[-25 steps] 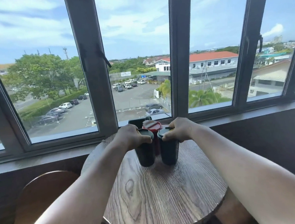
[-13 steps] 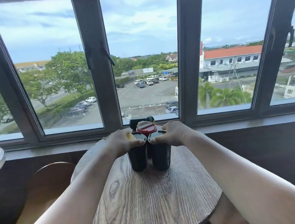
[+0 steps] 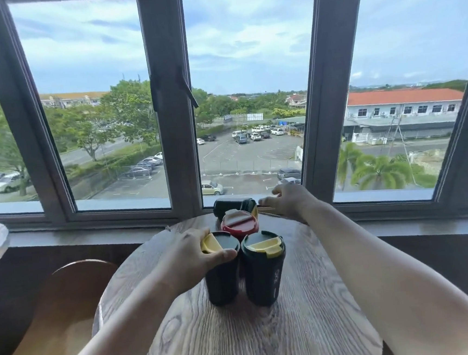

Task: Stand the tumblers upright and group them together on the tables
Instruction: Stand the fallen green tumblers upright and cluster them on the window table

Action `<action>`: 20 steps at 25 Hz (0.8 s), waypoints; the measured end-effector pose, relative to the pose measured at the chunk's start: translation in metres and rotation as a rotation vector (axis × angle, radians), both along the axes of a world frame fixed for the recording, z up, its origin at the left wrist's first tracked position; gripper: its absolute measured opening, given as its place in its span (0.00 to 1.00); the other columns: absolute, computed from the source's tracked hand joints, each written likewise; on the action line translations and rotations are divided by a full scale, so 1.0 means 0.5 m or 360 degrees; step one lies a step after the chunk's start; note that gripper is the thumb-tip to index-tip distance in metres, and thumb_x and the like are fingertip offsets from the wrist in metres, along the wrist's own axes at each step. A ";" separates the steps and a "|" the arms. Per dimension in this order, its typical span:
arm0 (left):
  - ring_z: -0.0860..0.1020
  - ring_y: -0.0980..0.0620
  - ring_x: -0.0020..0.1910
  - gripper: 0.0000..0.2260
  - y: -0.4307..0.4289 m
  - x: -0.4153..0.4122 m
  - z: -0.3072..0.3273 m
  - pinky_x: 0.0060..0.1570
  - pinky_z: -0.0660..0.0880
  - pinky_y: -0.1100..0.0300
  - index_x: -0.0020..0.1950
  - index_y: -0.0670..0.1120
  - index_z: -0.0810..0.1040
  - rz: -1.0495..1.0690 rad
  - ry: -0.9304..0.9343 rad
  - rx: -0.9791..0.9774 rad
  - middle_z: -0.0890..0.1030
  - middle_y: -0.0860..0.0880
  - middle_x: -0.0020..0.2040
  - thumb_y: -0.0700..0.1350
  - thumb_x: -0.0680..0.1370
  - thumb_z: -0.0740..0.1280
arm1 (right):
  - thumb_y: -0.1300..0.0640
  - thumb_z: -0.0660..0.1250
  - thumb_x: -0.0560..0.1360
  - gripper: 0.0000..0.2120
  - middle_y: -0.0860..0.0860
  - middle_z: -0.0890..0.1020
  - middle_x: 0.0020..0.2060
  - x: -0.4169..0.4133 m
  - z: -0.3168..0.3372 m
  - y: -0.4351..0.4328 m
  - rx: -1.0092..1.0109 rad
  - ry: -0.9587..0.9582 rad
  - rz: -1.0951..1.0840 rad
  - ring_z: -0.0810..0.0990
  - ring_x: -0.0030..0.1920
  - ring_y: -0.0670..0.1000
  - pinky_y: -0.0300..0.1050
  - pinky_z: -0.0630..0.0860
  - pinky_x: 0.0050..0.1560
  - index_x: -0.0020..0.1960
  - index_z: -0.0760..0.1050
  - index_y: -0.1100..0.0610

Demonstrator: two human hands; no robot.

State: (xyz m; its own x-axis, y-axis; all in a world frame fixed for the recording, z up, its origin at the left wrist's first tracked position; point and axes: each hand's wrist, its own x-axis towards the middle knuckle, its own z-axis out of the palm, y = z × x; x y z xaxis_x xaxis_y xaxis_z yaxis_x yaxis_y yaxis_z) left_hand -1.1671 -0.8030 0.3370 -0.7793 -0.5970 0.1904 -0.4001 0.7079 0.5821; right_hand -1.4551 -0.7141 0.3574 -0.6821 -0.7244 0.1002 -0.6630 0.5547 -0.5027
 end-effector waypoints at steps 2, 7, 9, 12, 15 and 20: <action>0.72 0.54 0.63 0.42 -0.005 -0.001 -0.007 0.55 0.66 0.61 0.76 0.48 0.68 0.0016 -0.0013 0.0008 0.75 0.50 0.70 0.69 0.69 0.70 | 0.33 0.68 0.72 0.40 0.57 0.76 0.71 -0.034 -0.024 -0.037 0.0050 -0.0034 0.0016 0.75 0.68 0.59 0.53 0.73 0.67 0.73 0.70 0.59; 0.68 0.62 0.63 0.40 -0.002 -0.011 -0.002 0.55 0.63 0.64 0.76 0.55 0.68 0.0115 -0.0071 -0.0005 0.71 0.60 0.71 0.69 0.67 0.71 | 0.37 0.71 0.72 0.39 0.58 0.75 0.70 -0.108 -0.085 -0.142 0.0121 -0.0085 0.0157 0.74 0.68 0.59 0.50 0.71 0.62 0.73 0.69 0.61; 0.69 0.63 0.63 0.42 -0.005 -0.014 0.000 0.58 0.65 0.64 0.75 0.58 0.68 0.0161 -0.0121 0.0031 0.71 0.61 0.71 0.72 0.65 0.71 | 0.36 0.73 0.70 0.42 0.59 0.75 0.70 -0.125 -0.114 -0.185 0.0119 -0.0116 0.0207 0.73 0.69 0.60 0.50 0.71 0.61 0.74 0.66 0.61; 0.72 0.61 0.65 0.44 -0.006 -0.017 0.004 0.67 0.69 0.55 0.74 0.65 0.68 0.0281 -0.0192 0.0136 0.73 0.63 0.69 0.77 0.59 0.70 | 0.38 0.75 0.68 0.40 0.58 0.77 0.65 -0.151 -0.165 -0.237 -0.0010 -0.0202 0.0241 0.75 0.66 0.59 0.48 0.71 0.55 0.71 0.67 0.58; 0.73 0.60 0.65 0.44 -0.004 -0.022 0.004 0.68 0.70 0.51 0.72 0.69 0.67 0.0349 -0.0250 0.0129 0.74 0.63 0.68 0.78 0.58 0.70 | 0.40 0.77 0.66 0.40 0.57 0.78 0.63 -0.173 -0.200 -0.259 -0.0151 -0.0288 0.0261 0.76 0.64 0.59 0.48 0.71 0.55 0.71 0.68 0.55; 0.76 0.60 0.58 0.42 -0.002 -0.026 0.003 0.64 0.72 0.56 0.73 0.65 0.69 0.0338 -0.0220 0.0208 0.79 0.60 0.59 0.73 0.61 0.74 | 0.42 0.80 0.63 0.42 0.56 0.80 0.59 -0.196 -0.171 -0.229 -0.0269 -0.0229 0.0401 0.78 0.57 0.57 0.45 0.73 0.53 0.71 0.69 0.52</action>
State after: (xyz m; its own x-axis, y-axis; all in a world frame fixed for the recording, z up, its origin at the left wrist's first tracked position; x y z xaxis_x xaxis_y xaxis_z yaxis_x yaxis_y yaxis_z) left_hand -1.1800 -0.8040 0.3383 -0.6472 -0.7623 0.0018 -0.6134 0.5222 0.5925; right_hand -1.5532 -0.8284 0.2717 -0.4998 -0.8532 0.1492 -0.6842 0.2832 -0.6721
